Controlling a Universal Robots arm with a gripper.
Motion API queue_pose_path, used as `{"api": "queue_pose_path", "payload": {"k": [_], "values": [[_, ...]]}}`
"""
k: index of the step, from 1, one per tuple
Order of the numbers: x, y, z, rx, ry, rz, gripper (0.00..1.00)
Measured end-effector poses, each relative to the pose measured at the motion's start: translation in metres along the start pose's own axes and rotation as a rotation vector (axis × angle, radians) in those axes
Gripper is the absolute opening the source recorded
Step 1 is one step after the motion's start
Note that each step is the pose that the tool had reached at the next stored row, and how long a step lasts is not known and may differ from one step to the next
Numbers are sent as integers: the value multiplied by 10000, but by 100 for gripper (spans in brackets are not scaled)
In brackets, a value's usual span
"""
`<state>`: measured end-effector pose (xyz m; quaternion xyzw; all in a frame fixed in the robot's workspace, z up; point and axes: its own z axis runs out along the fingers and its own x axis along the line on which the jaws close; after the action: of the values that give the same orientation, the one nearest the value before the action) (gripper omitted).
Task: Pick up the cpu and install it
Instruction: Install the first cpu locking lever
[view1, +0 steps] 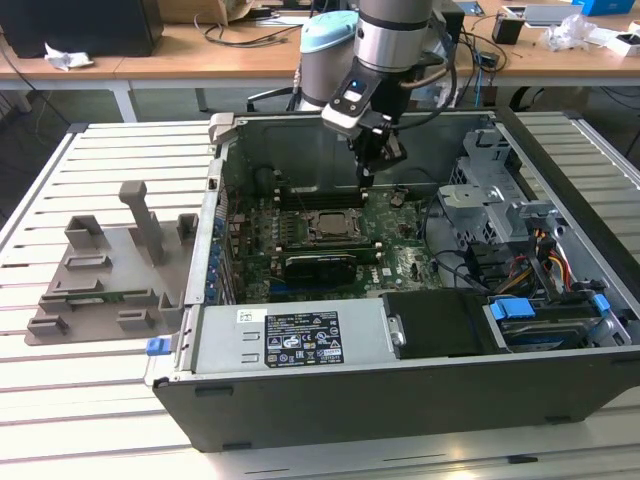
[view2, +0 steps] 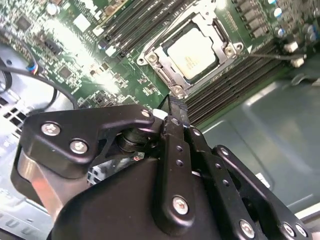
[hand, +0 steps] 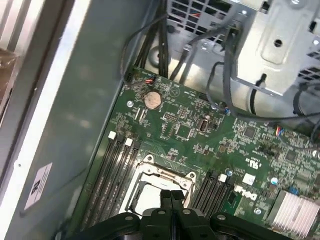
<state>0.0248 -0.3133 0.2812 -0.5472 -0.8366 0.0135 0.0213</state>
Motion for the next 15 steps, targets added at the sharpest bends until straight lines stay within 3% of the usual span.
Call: {"api": "queue_pose_path", "payload": {"k": [15], "values": [[0, 0, 0, 73, -162, -3509, 11]]}}
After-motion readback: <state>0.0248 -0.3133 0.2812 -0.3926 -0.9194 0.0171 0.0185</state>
